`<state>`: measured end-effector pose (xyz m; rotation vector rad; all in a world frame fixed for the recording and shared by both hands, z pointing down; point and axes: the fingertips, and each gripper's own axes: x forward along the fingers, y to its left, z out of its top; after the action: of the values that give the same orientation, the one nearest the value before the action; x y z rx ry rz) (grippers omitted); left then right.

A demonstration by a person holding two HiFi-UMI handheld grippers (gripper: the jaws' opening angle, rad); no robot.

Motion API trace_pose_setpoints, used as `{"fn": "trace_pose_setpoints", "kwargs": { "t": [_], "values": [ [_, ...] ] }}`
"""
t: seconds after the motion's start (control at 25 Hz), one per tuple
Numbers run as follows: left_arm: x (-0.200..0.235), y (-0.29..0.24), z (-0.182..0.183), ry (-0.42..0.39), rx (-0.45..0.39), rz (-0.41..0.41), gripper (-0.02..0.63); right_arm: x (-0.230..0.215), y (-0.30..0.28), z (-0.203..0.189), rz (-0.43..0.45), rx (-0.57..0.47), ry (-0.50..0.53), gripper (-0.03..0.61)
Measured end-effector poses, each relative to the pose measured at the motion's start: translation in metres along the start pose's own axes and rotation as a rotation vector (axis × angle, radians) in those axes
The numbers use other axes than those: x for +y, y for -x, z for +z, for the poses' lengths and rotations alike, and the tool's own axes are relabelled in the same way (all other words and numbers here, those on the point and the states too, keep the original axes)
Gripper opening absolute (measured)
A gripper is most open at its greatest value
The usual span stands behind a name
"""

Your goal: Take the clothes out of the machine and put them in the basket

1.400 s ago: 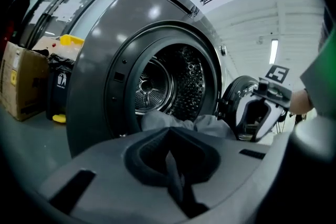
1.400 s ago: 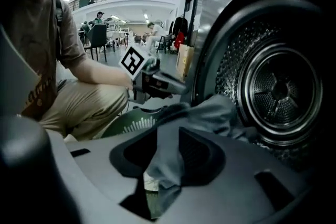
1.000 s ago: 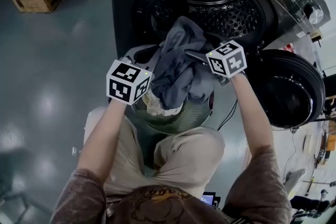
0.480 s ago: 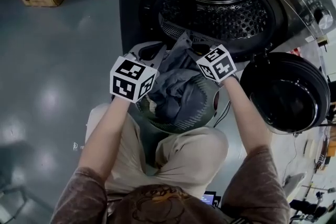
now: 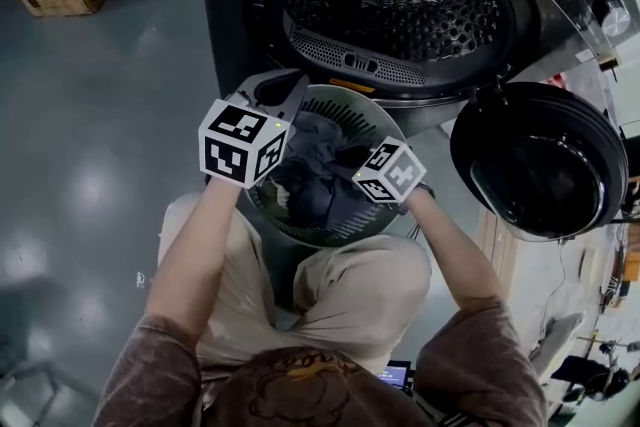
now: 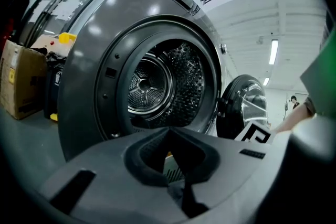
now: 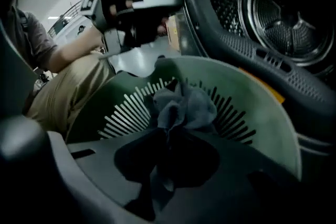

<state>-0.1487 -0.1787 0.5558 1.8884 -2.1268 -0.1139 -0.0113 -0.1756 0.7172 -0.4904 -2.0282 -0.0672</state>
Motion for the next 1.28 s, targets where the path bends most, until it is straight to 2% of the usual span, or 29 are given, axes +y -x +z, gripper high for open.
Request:
{"fn": "trace_pose_setpoints", "kwargs": {
  "t": [0.2,0.48,0.52,0.6,0.64,0.8,0.88,1.0,1.28],
  "values": [
    [-0.007,0.001,0.001,-0.029,0.001,-0.01,0.006,-0.008,-0.049,-0.023,0.012,0.053,-0.04,0.055],
    [0.003,0.005,-0.006,-0.001,0.008,0.013,0.006,-0.007,-0.054,-0.018,0.025,0.009,-0.049,0.081],
    [0.001,0.004,-0.009,0.005,0.009,0.013,0.006,-0.009,-0.05,-0.016,0.02,-0.01,-0.052,0.124],
    [-0.004,0.002,-0.015,0.016,0.013,0.015,0.006,-0.012,-0.039,-0.007,0.005,-0.06,-0.08,0.256],
    [-0.008,0.002,-0.018,0.016,0.014,0.019,0.006,-0.014,-0.031,-0.002,-0.005,-0.089,-0.099,0.287],
    [-0.022,0.002,-0.01,0.012,-0.014,0.057,0.006,-0.019,0.011,0.032,-0.041,-0.237,-0.137,0.308],
    [-0.035,0.004,0.011,0.007,-0.032,0.079,0.006,-0.022,0.044,0.055,-0.067,-0.327,-0.153,0.319],
    [-0.064,0.014,0.057,-0.022,-0.011,0.058,0.006,-0.024,0.111,0.088,-0.098,-0.434,-0.229,0.318],
    [-0.11,0.073,0.184,0.015,0.046,0.092,0.006,0.004,0.288,0.157,-0.107,-0.541,-0.293,0.318]
  ]
}}
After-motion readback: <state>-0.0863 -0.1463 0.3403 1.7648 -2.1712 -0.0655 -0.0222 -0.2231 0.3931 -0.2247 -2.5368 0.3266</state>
